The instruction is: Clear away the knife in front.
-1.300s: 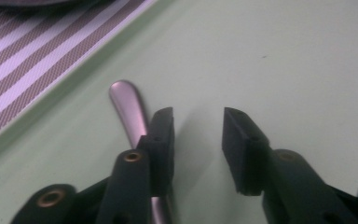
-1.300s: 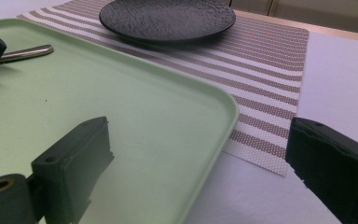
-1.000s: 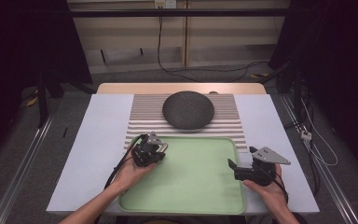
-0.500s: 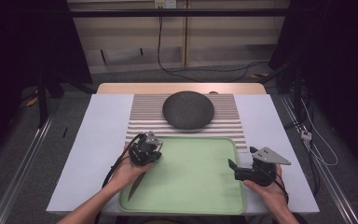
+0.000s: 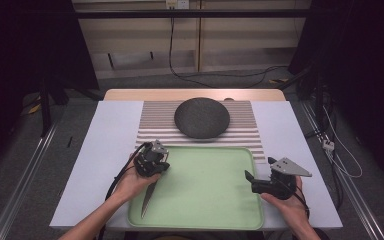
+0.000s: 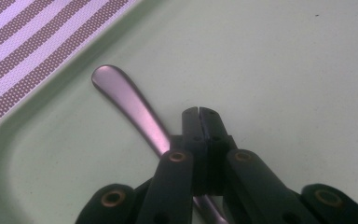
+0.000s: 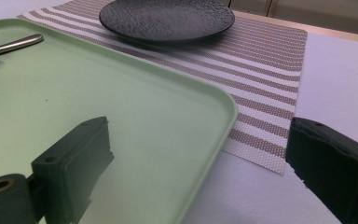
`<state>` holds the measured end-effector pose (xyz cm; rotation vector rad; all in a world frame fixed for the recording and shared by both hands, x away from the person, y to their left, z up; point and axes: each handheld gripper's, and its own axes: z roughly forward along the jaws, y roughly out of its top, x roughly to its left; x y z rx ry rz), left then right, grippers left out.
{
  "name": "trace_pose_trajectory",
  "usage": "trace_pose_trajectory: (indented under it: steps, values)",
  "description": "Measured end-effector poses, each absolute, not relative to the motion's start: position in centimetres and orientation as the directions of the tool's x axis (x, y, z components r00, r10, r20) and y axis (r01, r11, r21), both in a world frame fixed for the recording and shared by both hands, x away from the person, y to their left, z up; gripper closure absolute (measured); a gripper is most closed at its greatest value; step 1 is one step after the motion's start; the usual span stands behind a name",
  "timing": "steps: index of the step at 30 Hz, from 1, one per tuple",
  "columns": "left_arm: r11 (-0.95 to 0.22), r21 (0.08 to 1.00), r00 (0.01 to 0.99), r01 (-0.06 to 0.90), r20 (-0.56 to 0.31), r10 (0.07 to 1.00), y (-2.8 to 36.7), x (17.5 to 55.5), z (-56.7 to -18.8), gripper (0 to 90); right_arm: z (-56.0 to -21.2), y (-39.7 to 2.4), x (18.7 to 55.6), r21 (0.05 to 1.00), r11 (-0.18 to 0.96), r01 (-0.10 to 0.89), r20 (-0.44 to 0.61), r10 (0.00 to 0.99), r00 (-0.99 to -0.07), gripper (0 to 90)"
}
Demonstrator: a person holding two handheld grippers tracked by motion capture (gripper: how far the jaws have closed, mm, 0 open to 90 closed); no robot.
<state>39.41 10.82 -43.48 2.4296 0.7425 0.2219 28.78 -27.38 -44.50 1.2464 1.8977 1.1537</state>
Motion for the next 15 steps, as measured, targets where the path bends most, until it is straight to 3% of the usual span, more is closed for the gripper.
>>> trace_pose_trajectory:
  steps: [9, 15]
  values:
    - [-0.653, 0.567, 0.813, 0.501, -0.052, 0.579, 11.39, 39.74, -43.4, 90.0, -44.51, -27.43, 28.85, 0.891, 0.183, 0.415, -0.007, 0.92, -0.391, 6.7]
    - [-0.667, 0.548, 0.809, 0.505, -0.032, 0.586, 11.72, 39.62, -43.2, 90.0, -44.52, -27.46, 28.85, 0.891, 0.183, 0.415, -0.008, 0.921, -0.389, 6.7]
